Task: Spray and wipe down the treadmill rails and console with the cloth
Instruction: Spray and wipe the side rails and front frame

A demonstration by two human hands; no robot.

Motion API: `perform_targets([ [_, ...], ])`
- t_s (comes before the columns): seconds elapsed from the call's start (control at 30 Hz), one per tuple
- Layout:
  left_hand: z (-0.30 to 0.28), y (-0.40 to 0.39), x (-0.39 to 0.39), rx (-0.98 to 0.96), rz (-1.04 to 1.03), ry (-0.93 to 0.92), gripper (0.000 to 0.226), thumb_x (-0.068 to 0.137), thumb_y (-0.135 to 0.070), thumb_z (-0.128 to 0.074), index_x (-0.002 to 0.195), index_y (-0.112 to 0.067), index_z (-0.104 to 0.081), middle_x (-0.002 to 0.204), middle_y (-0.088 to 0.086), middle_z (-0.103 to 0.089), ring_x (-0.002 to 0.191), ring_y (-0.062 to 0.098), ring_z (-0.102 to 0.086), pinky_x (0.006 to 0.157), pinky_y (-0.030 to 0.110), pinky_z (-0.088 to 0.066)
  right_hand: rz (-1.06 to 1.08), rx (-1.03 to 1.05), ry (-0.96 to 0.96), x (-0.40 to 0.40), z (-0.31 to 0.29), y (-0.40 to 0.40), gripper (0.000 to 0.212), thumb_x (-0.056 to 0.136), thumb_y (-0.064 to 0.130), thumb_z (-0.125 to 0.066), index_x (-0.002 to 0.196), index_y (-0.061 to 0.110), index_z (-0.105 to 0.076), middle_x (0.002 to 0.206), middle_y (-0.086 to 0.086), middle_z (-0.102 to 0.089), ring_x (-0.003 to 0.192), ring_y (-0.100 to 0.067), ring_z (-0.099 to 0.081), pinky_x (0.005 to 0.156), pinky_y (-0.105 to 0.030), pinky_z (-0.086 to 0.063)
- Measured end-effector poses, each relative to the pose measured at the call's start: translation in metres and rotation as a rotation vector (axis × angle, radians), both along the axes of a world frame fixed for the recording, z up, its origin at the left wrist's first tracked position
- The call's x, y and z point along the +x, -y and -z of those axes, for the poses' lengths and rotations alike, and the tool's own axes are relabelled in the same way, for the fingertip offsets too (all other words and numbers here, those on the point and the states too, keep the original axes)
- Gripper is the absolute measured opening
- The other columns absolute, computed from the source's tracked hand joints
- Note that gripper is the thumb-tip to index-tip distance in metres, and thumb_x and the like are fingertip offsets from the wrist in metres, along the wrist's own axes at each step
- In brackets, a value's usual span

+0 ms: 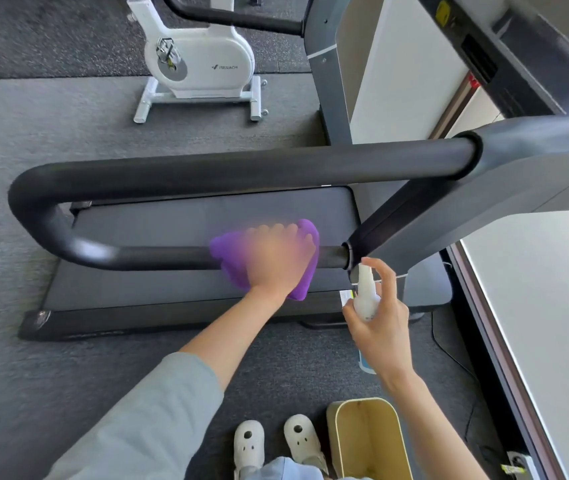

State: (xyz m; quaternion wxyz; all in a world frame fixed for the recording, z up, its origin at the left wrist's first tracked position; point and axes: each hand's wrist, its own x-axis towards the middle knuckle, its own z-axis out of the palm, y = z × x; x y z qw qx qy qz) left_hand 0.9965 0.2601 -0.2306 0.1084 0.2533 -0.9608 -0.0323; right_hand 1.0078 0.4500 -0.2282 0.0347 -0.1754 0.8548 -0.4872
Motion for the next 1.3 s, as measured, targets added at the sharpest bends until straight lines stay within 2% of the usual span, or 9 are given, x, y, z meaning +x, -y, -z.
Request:
perform_targets([
  [0.1,0.001,-0.036,-0.023,0.05,0.063,0.043,0.046,0.095,-0.049,-0.035,0.085,-0.018,-0.066,0.08,0.004,-0.068,0.077,0.029,-0.059,0.077,0.04,-0.038,0.027,-0.011,-0.026,-0.005,-0.004,-0.002,0.081,0.081,-0.002,-0.066,0.12,0.062,-0.035,0.075,0.0,-0.061,0.062,-0.019,-0.058,0.054,-0.04,-0.053],
  [0.2,0.001,-0.048,-0.031,0.054,0.103,0.041,0.047,0.096,-0.053,-0.035,0.086,-0.017,-0.065,0.082,0.004,-0.067,0.078,0.028,-0.058,0.075,0.04,-0.036,0.052,-0.012,-0.079,-0.008,-0.011,-0.005,0.079,0.079,-0.003,-0.065,0.121,0.056,-0.036,0.087,0.015,-0.06,0.058,-0.017,-0.057,0.049,-0.033,-0.051],
  [0.37,-0.001,-0.013,-0.013,0.019,0.184,0.072,0.052,0.098,-0.057,-0.03,0.092,-0.016,-0.06,0.086,0.005,-0.067,0.083,0.026,-0.061,0.075,0.038,-0.038,0.059,0.016,-0.05,-0.011,-0.021,-0.003,0.069,0.079,-0.001,-0.062,0.125,0.045,-0.04,0.067,0.001,-0.056,0.054,-0.027,-0.055,0.053,-0.047,-0.052],
  [0.63,-0.004,0.103,0.085,-0.202,0.002,-0.149,0.049,0.098,-0.046,-0.036,0.077,-0.009,-0.06,0.071,0.008,-0.063,0.07,0.029,-0.058,0.076,0.041,-0.043,-0.035,0.008,-0.073,0.005,-0.03,0.023,0.066,0.081,0.0,-0.061,0.129,0.041,-0.041,0.062,0.01,-0.05,0.057,-0.011,-0.052,0.053,-0.031,-0.047],
  [0.83,-0.012,0.105,0.081,-0.079,-0.27,-0.155,0.047,0.094,-0.044,-0.035,0.075,-0.012,-0.063,0.073,0.007,-0.068,0.079,0.03,-0.059,0.087,0.043,-0.036,-0.04,-0.012,-0.083,0.017,-0.028,0.027,0.07,0.081,0.0,-0.064,0.127,0.047,-0.039,0.063,0.007,-0.053,0.058,-0.015,-0.055,0.049,-0.032,-0.048],
  [1.03,-0.003,-0.001,0.012,0.05,-0.007,-0.025,0.047,0.094,-0.055,-0.033,0.102,-0.02,-0.064,0.1,0.002,-0.068,0.096,0.027,-0.055,0.094,0.043,-0.031,-0.016,-0.004,-0.091,0.025,-0.027,0.019,0.07,0.08,-0.003,-0.063,0.125,0.046,-0.042,0.057,0.009,-0.048,0.049,-0.009,-0.049,0.043,-0.015,-0.038],
  [1.17,0.012,-0.034,-0.007,-0.176,0.257,0.087,0.073,0.085,-0.073,-0.038,0.134,-0.021,-0.048,0.12,0.001,-0.059,0.104,0.025,-0.054,0.096,0.043,-0.039,0.006,-0.006,-0.129,0.027,-0.029,0.004,0.073,0.078,-0.007,-0.066,0.124,0.044,-0.042,0.061,0.007,-0.053,0.05,-0.013,-0.053,0.043,-0.015,-0.04],
  [1.23,0.013,-0.022,0.002,-0.345,0.292,0.036,0.076,0.077,-0.081,-0.041,0.125,-0.024,-0.057,0.104,-0.005,-0.063,0.091,0.018,-0.058,0.086,0.035,-0.046,0.026,0.007,-0.131,0.027,-0.03,-0.003,0.071,0.079,-0.007,-0.066,0.124,0.042,-0.042,0.064,0.009,-0.054,0.052,-0.011,-0.052,0.045,-0.012,-0.038],
  [1.3,0.013,-0.003,0.015,-0.372,0.326,-0.045,0.069,0.076,-0.08,-0.044,0.111,-0.024,-0.064,0.094,-0.005,-0.063,0.084,0.018,-0.058,0.08,0.033,-0.047,0.038,0.009,-0.124,0.026,-0.03,-0.009,0.068,0.08,-0.006,-0.065,0.125,0.04,-0.042,0.077,0.025,-0.059,0.055,-0.008,-0.053,0.047,-0.01,-0.038],
])
